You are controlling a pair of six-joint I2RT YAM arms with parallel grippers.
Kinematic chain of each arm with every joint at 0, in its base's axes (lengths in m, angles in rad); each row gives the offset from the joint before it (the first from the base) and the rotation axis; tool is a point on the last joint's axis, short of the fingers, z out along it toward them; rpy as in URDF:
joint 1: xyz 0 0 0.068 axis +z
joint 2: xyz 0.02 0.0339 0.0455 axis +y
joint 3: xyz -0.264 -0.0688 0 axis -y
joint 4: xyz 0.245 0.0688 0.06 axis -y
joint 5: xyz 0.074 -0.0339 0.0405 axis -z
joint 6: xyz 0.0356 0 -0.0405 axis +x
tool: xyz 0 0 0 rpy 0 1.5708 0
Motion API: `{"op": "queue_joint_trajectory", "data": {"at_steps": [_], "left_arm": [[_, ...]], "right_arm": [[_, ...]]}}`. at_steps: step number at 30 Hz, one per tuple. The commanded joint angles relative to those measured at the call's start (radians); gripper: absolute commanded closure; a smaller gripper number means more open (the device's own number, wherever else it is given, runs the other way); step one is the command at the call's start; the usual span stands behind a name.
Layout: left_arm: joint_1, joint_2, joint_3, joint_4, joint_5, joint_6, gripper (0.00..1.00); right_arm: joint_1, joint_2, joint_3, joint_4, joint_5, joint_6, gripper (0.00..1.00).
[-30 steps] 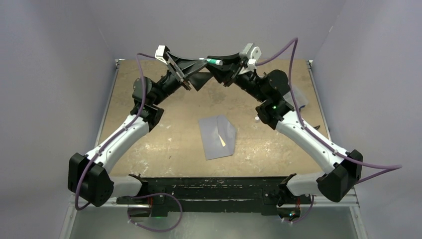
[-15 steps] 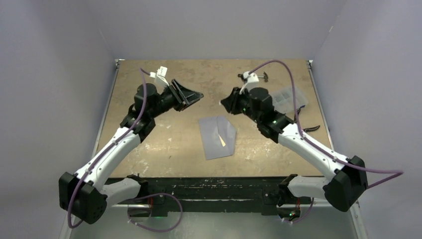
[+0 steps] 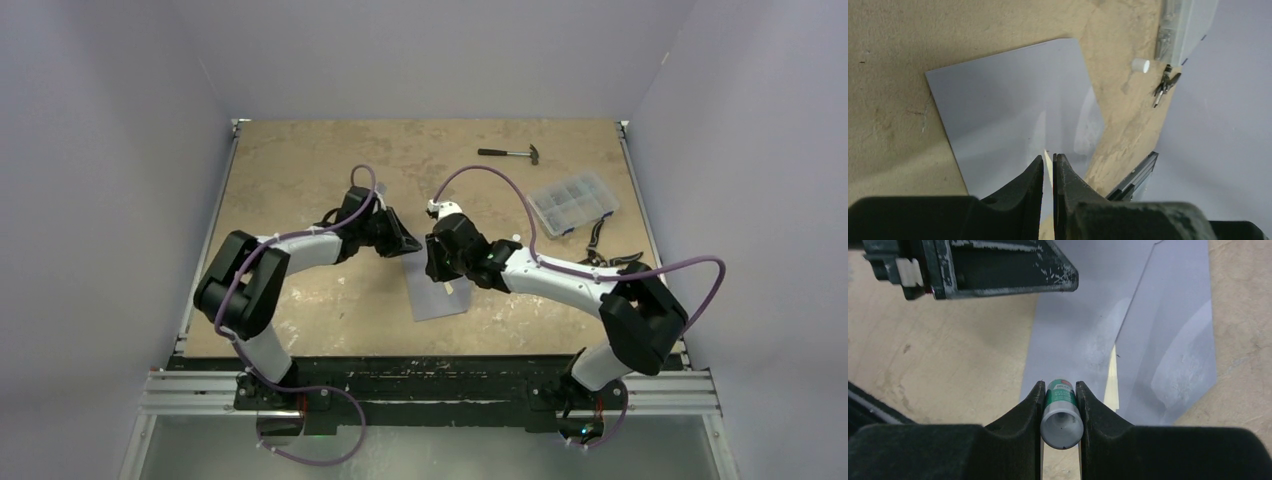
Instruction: Place the letter into the envelope and seal it
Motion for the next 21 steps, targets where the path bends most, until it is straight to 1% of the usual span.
{"op": "queue_joint_trajectory", "data": {"at_steps": [1, 5, 9, 12, 16, 20, 21], "left_arm": [[-0.036, 0.054, 0.071, 0.023, -0.050, 0.027, 0.89], [-0.065, 0.103, 0.078, 0.020, -0.064, 0.039, 0.91], [-0.087, 0.128, 0.082, -0.052, -0.136, 0.070, 0.92], [-0.099, 0.138, 0.071, -0.110, -0.197, 0.045, 0.92], [-0.120, 0.159, 0.065, -0.164, -0.241, 0.028, 0.92], [-0.123, 0.182, 0.063, -0.196, -0.255, 0.020, 1.00], [-0.123, 0.184, 0.058, -0.205, -0.257, 0.019, 1.00]], "right_arm": [[0.020, 0.013, 0.040, -0.023, 0.124, 0.056, 1.00], [0.032, 0.050, 0.032, 0.008, 0.142, 0.065, 1.00], [0.033, 0.078, 0.025, 0.041, 0.178, 0.086, 1.00], [0.033, 0.073, 0.002, 0.051, 0.225, 0.132, 1.00], [0.034, 0.085, -0.020, 0.104, 0.220, 0.134, 1.00], [0.036, 0.125, -0.026, 0.126, 0.237, 0.149, 1.00], [0.035, 0.134, -0.022, 0.123, 0.241, 0.151, 1.00]]}}
